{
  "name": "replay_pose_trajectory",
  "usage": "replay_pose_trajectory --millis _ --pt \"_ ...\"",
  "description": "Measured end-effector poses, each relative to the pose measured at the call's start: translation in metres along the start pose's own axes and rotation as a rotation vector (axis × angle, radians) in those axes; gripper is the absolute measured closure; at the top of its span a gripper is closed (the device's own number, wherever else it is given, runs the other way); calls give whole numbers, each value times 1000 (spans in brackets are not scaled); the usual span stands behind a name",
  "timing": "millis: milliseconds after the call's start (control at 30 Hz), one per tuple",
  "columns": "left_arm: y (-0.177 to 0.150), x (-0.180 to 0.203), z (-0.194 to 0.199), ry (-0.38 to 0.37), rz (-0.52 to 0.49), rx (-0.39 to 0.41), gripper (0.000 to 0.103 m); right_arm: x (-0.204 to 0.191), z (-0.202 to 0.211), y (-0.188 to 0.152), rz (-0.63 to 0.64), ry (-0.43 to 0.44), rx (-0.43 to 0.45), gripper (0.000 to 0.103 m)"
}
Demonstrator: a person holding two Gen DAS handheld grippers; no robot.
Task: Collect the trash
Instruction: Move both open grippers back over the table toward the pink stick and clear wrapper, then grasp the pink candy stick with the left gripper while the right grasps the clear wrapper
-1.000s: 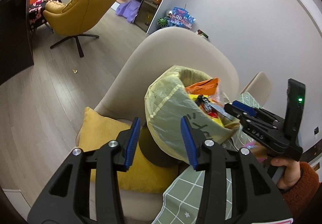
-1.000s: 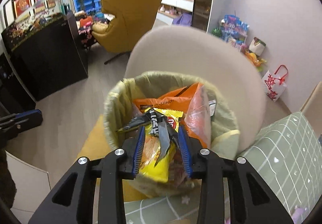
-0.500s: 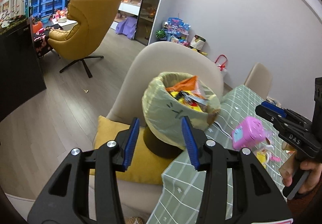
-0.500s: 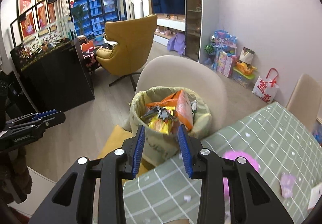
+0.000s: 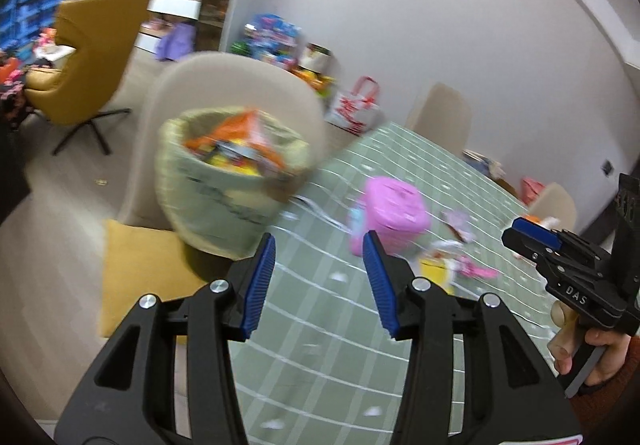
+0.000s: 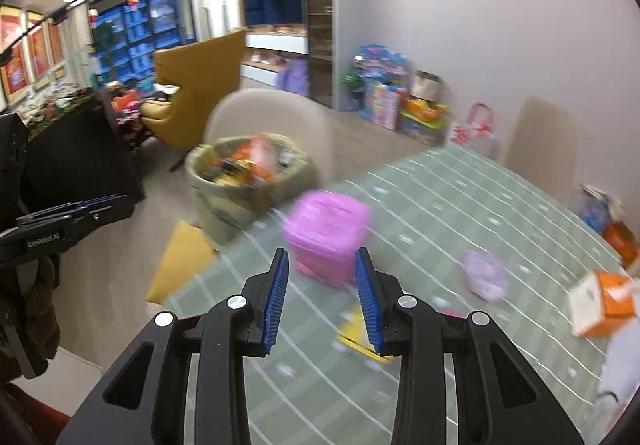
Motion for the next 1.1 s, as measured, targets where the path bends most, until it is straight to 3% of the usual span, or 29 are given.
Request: replay_pose_trajectory --millis 100,400,567,700,933,1100 --pt "-13 30 -24 -56 -22 -42 60 37 5 -22 -5 -75 -13 70" --pt "-43 101 -86 -153 -83 -169 60 138 -9 -85 -121 -158 -104 70" --pt "-56 129 -100 -176 -157 -193 60 161 -37 -94 -165 -117 -87 70" --pt "-65 136 -109 -147 -200 -219 60 171 -71 -90 -156 -75 -111 70" --pt "-73 106 -121 -65 -124 -260 60 170 -130 -81 -154 4 -193 70" --pt "-72 85 -121 -40 -76 -259 60 144 -134 -96 -224 133 -227 70"
Point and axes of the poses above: each gripper's, at about its wrist camera, not at the fingertips, and z roughly against the way its jaws point, x to its right, y to its top, the point moved 3 cm from there along -z, roughly the way its jaws point, and after that the axes turned 4 degrees about -x, right-handed, at the moved point
